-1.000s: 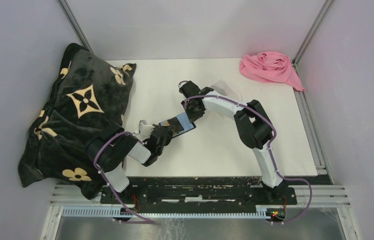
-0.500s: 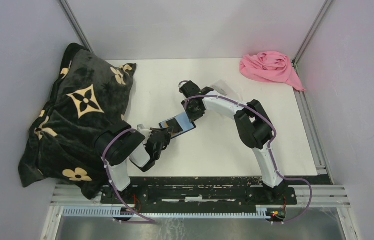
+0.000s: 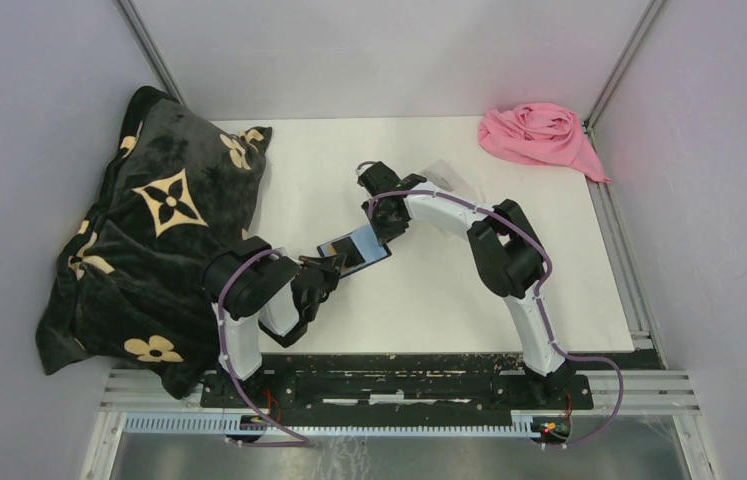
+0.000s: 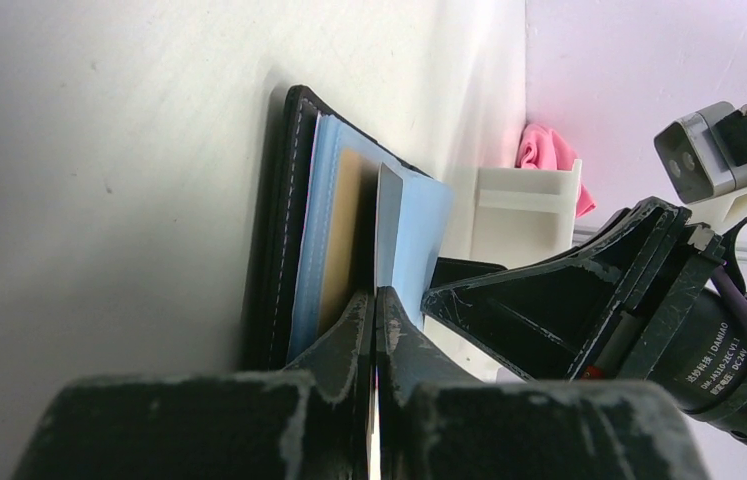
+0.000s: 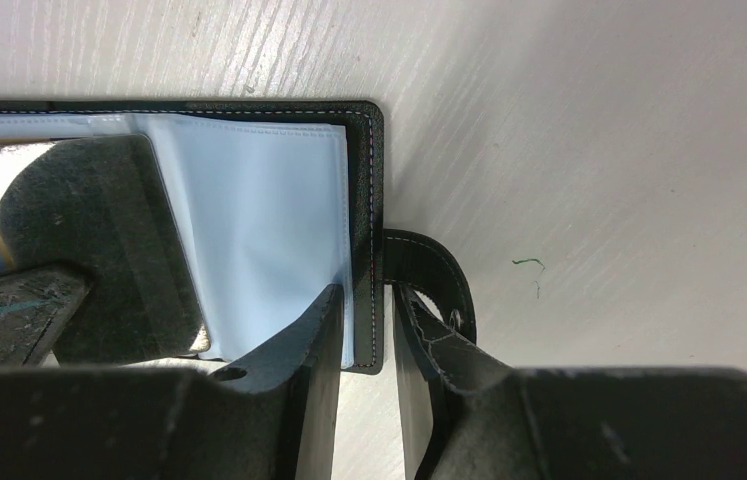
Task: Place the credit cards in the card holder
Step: Insert the credit card into the card holder.
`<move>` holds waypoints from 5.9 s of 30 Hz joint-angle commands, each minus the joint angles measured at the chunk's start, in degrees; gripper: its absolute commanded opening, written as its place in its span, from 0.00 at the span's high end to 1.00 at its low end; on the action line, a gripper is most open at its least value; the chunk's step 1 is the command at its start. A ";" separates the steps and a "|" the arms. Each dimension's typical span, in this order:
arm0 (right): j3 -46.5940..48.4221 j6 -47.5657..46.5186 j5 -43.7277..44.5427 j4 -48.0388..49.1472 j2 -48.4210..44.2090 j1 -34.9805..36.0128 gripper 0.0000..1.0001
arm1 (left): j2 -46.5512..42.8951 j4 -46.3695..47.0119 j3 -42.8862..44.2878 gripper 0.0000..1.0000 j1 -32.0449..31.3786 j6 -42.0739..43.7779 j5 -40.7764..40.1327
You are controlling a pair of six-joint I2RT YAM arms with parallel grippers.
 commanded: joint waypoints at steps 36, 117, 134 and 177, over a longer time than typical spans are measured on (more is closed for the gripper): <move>-0.32 -0.70 0.35 -1.13 2.66 0.32 0.69 | 1.24 -11.60 2.52 0.97 0.27 12.96 5.38; -1.26 0.22 0.71 0.84 -2.43 0.38 0.67 | -21.37 -64.31 14.70 0.45 0.61 27.81 6.40; -2.80 -0.01 -0.08 2.00 -2.84 0.42 0.68 | -22.01 -66.43 18.27 0.62 0.61 29.79 2.64; -3.48 0.64 -1.06 2.59 -3.54 0.82 0.68 | -21.00 -60.50 23.60 0.67 0.52 31.44 5.96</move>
